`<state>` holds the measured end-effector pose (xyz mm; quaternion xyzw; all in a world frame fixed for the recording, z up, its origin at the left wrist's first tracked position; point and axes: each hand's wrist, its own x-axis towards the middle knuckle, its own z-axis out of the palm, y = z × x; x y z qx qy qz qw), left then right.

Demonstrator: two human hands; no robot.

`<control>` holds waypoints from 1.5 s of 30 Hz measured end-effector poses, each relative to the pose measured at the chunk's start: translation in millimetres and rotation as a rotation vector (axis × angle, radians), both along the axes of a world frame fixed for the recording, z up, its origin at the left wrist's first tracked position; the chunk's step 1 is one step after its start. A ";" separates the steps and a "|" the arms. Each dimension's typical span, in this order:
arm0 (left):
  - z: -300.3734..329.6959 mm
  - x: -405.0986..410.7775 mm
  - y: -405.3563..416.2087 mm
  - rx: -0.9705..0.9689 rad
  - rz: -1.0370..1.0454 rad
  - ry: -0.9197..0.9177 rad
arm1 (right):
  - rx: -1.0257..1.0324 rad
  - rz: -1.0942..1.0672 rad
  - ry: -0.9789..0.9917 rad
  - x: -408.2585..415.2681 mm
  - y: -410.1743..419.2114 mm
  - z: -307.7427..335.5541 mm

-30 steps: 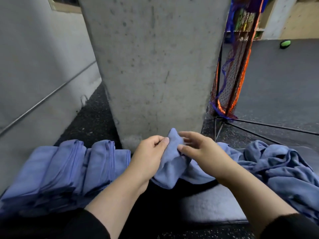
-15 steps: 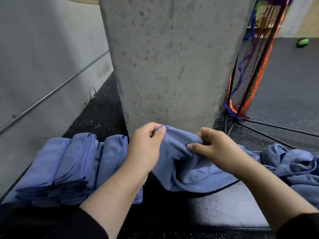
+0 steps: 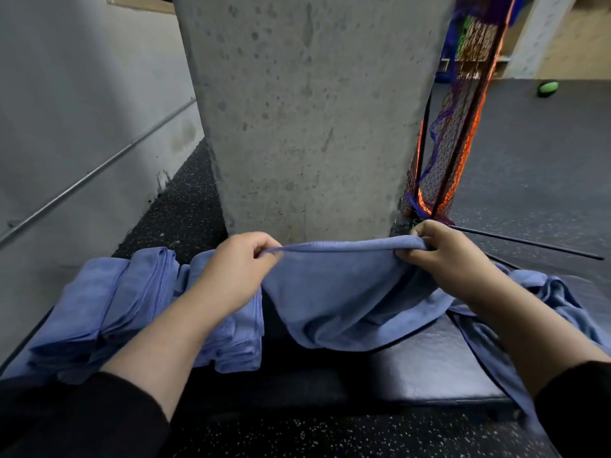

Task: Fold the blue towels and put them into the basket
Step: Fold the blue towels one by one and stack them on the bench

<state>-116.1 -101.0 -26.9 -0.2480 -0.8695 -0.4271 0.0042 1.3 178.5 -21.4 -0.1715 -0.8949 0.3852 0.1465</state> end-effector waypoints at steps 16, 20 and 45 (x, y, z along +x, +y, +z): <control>49.2 62.6 -35.9 0.744 0.127 -0.437 | -0.559 -0.051 0.283 105.5 -37.7 51.3; 83.6 71.7 -36.9 0.771 0.141 -0.340 | -0.590 -0.071 0.410 121.4 -48.8 87.0; 11.0 -46.6 92.5 0.276 0.197 -0.325 | -0.261 -0.321 0.080 -16.8 55.6 -19.9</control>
